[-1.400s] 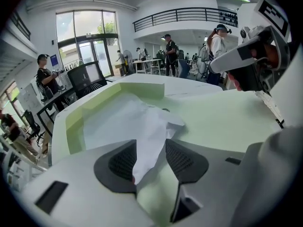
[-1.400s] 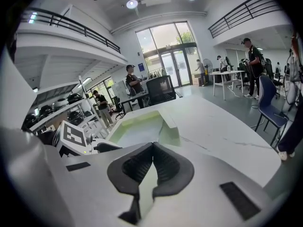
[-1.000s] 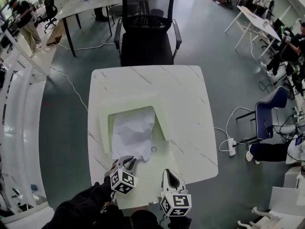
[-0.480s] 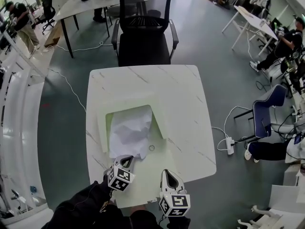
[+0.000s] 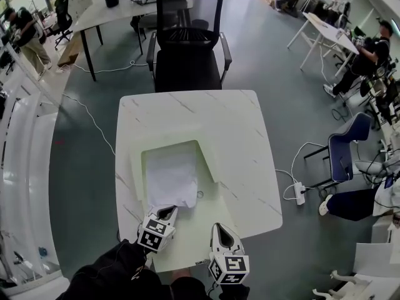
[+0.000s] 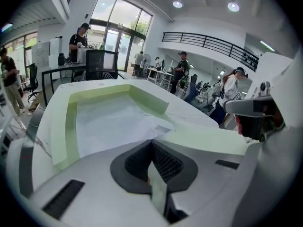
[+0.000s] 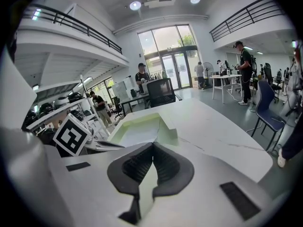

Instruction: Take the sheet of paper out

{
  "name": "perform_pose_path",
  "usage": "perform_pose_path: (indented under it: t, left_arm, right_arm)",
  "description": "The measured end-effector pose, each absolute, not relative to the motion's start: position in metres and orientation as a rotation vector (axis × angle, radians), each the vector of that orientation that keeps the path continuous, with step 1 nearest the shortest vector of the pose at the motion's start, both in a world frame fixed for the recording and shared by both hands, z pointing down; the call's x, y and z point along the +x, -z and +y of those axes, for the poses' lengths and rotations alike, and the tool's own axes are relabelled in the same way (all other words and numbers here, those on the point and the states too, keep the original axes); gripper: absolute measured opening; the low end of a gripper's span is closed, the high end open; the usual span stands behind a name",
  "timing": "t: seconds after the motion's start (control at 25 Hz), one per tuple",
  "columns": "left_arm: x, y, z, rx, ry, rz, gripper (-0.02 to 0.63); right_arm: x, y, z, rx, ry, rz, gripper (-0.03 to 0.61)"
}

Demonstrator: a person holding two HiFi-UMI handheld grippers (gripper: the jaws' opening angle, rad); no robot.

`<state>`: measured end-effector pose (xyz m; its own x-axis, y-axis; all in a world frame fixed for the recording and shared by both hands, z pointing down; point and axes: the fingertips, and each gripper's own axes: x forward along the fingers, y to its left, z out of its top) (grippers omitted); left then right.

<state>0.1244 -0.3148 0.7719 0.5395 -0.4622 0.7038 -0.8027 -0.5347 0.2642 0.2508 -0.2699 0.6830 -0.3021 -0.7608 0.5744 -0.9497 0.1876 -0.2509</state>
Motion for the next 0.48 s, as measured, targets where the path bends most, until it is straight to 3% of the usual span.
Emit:
perform_pose_path:
  t: [0.48]
  left_arm:
    - [0.093,-0.698,-0.303,2.287,-0.651,-1.091,0.023]
  right_arm:
    - [0.217,-0.635,-0.257,1.649,-0.729,-2.195,0.017]
